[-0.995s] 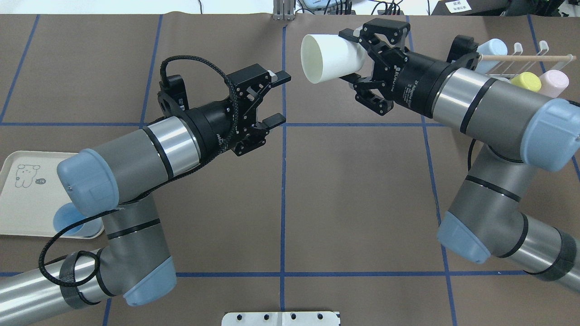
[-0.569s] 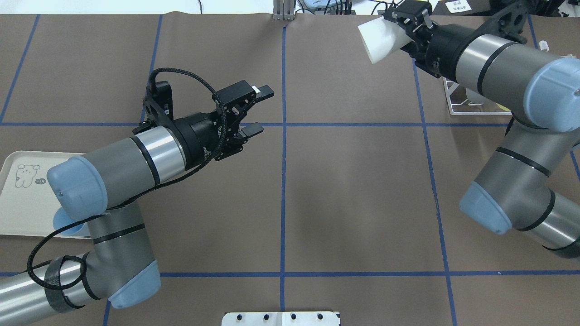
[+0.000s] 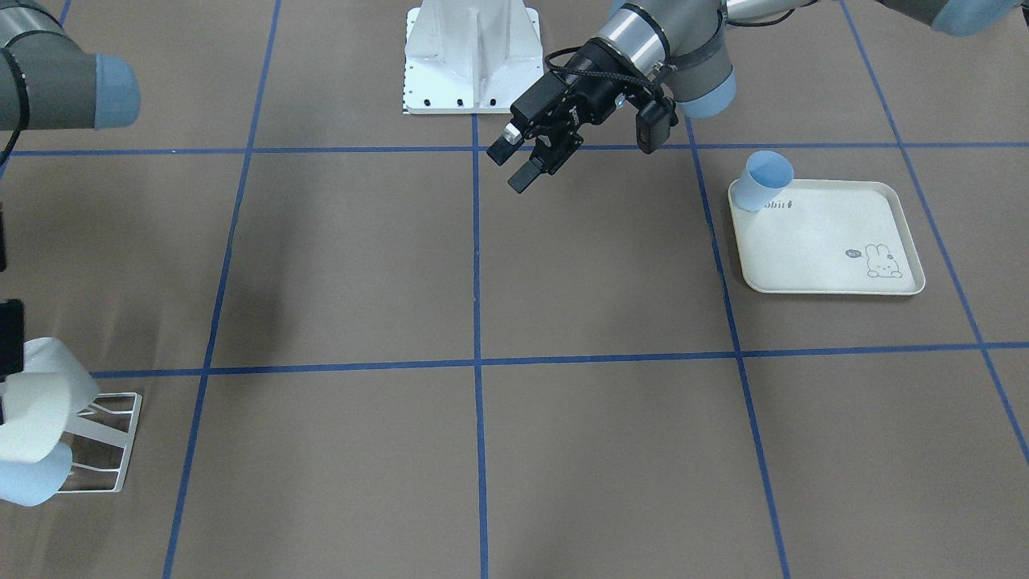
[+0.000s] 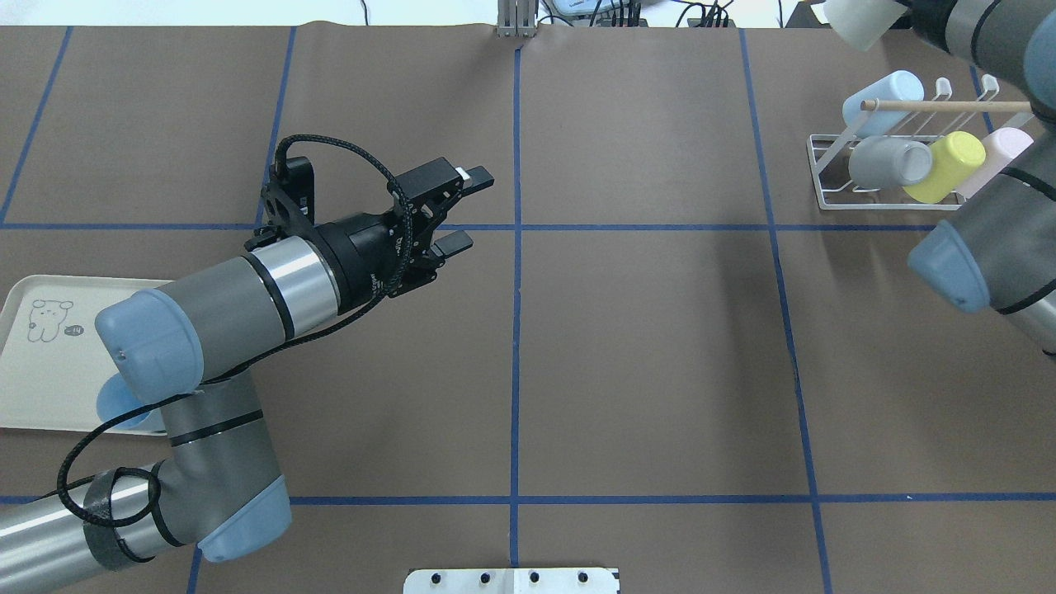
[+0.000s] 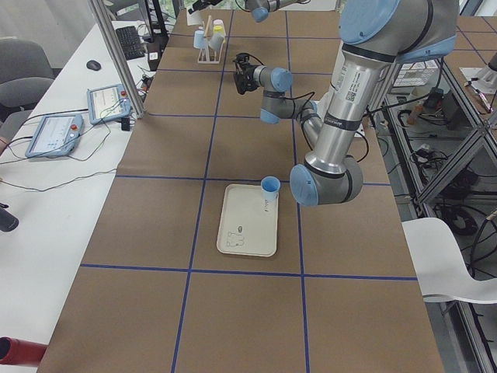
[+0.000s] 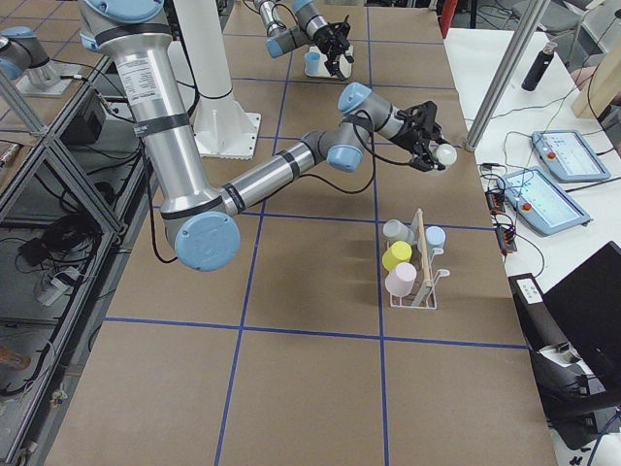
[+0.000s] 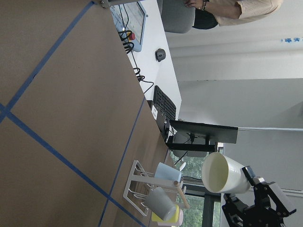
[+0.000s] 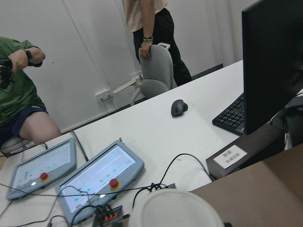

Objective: Transfer IKEA cup to right arm and place on rack

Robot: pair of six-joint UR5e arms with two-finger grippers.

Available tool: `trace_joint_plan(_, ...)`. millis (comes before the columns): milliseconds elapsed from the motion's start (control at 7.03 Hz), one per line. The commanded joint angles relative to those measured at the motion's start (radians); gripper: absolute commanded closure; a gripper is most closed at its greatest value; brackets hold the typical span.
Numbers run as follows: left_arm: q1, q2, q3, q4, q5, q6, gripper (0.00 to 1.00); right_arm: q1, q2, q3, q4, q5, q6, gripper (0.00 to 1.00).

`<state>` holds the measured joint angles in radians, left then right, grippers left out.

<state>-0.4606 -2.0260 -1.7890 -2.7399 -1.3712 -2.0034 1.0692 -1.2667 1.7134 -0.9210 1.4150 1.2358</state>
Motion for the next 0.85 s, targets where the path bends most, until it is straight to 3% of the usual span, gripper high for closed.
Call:
trace_joint_plan(0, 0.000, 0.001, 0.009, 0.000, 0.003, 0.000, 0.01, 0.089, 0.023, -0.170, 0.008, -0.030, -0.104, 0.72)
trace_joint_plan(284, 0.000, 0.003, 0.008, 0.000, 0.004, -0.001, 0.01, 0.084, 0.041, -0.253, 0.017, -0.102, -0.111, 0.72)
trace_joint_plan(711, 0.000, 0.003, 0.008, 0.000, 0.004, 0.000, 0.01, 0.041, 0.027, -0.351, 0.172, -0.123, -0.099, 0.72)
